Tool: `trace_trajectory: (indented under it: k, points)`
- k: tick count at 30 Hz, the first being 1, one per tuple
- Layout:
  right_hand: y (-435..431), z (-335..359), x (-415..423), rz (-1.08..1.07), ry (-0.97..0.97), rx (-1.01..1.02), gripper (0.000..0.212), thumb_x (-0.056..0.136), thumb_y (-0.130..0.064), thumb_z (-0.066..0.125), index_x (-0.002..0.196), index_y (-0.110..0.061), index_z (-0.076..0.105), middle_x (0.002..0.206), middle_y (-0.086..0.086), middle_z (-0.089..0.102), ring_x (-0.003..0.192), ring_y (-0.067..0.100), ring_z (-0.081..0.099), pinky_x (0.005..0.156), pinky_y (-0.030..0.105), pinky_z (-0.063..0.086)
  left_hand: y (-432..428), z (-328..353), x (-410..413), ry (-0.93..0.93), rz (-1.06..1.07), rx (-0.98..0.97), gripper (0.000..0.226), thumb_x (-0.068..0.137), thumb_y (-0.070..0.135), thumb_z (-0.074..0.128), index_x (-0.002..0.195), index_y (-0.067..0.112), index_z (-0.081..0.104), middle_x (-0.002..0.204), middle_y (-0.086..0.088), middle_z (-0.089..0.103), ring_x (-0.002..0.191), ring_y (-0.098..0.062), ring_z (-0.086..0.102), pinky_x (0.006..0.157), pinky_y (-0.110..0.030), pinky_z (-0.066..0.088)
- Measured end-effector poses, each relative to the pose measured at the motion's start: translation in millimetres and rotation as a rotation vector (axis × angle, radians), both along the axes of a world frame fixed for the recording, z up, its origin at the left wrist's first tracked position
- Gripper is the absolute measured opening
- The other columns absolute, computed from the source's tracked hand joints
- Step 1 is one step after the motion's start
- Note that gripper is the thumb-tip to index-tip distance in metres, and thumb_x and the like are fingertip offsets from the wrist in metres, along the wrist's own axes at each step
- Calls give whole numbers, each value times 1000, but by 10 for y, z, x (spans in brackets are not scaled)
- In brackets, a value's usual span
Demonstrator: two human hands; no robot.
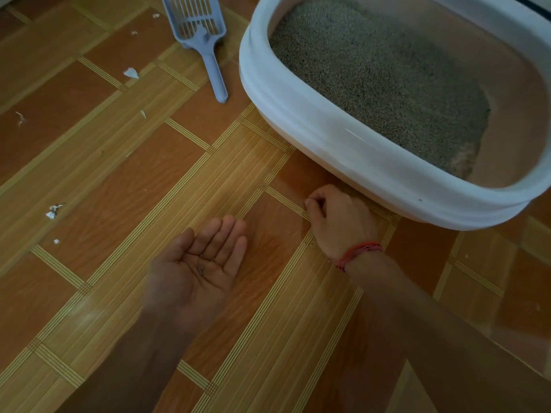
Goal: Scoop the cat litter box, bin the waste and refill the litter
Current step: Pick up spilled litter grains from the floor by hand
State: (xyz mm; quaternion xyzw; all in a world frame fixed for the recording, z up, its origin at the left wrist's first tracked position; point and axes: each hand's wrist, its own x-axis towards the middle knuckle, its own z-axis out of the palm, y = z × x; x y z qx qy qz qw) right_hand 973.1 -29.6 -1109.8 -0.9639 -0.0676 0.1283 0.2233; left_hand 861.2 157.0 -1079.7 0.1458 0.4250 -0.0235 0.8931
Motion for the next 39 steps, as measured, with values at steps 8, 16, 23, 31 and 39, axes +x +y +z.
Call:
trace_trajectory:
  k: [8, 16, 23, 31, 39]
  points:
    - [304, 361, -342, 102, 30, 179, 13, 100, -37, 45, 95, -31, 55, 61, -11, 55, 55, 4, 53, 52, 26, 45, 0, 6, -1, -5, -1, 3, 52, 102, 25, 38, 85, -3, 78, 110, -15, 73, 100, -29, 72, 83, -46, 57]
    - [700, 583, -839, 324, 14, 364, 12, 97, -35, 49, 95, -24, 55, 70, -5, 63, 61, 14, 61, 57, 39, 53, -6, -6, -24, 14, -29, -35, 46, 102, 28, 37, 95, 1, 73, 108, -13, 74, 100, -25, 72, 79, -42, 60]
    - [772, 534, -889, 378, 0, 338, 13, 95, -35, 52, 96, -22, 56, 79, -1, 67, 73, 20, 65, 63, 42, 54, -34, 18, -32, 12, -62, -88, 44, 102, 30, 37, 97, 4, 72, 108, -10, 73, 101, -24, 72, 76, -39, 61]
    - [497, 538, -667, 225, 2, 315, 8, 93, -38, 56, 94, -31, 61, 68, -15, 59, 67, 6, 59, 63, 30, 51, 46, 10, -25, -4, 26, -33, 44, 102, 26, 38, 97, -1, 73, 112, -13, 73, 101, -27, 72, 78, -42, 60]
    - [19, 272, -703, 195, 87, 153, 8, 95, -30, 57, 94, -30, 64, 47, -12, 40, 54, 3, 51, 44, 17, 33, 101, 82, -77, -8, 41, 6, 53, 102, 24, 38, 80, -1, 78, 108, -11, 74, 99, -26, 72, 82, -43, 58]
